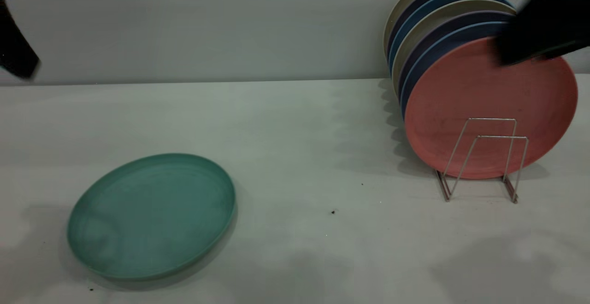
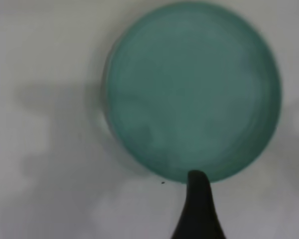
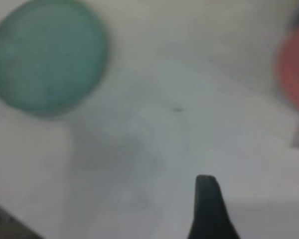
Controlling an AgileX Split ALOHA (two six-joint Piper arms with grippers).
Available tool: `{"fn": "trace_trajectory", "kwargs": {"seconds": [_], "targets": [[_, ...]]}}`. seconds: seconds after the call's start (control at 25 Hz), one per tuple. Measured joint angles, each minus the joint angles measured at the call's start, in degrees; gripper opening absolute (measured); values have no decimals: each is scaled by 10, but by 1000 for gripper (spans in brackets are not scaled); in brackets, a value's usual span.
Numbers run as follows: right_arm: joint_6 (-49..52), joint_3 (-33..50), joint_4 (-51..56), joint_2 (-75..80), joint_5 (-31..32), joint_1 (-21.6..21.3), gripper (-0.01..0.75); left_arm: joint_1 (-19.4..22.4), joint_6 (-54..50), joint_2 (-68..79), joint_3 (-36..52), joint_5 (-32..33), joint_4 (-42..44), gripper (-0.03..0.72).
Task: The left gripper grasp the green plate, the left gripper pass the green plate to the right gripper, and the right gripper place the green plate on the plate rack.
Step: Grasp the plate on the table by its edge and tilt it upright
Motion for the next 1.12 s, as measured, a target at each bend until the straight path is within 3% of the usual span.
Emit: {"fn": "trace_trajectory", "kwargs": {"seconds": [0.16, 0.52, 0.84, 1.12], "targets": [[-76, -27, 98, 85, -7, 47, 511, 21, 1, 95, -3, -22, -1, 591], [-214, -56, 270, 187, 22, 53, 511, 49, 29, 267, -47, -62, -4, 591], [-237, -57, 289, 188, 24, 53, 511, 49, 32, 341, -51, -121, -11, 591], [-238, -57, 290, 188, 24, 53, 511, 48, 59, 371, -51, -170, -97, 591]]}}
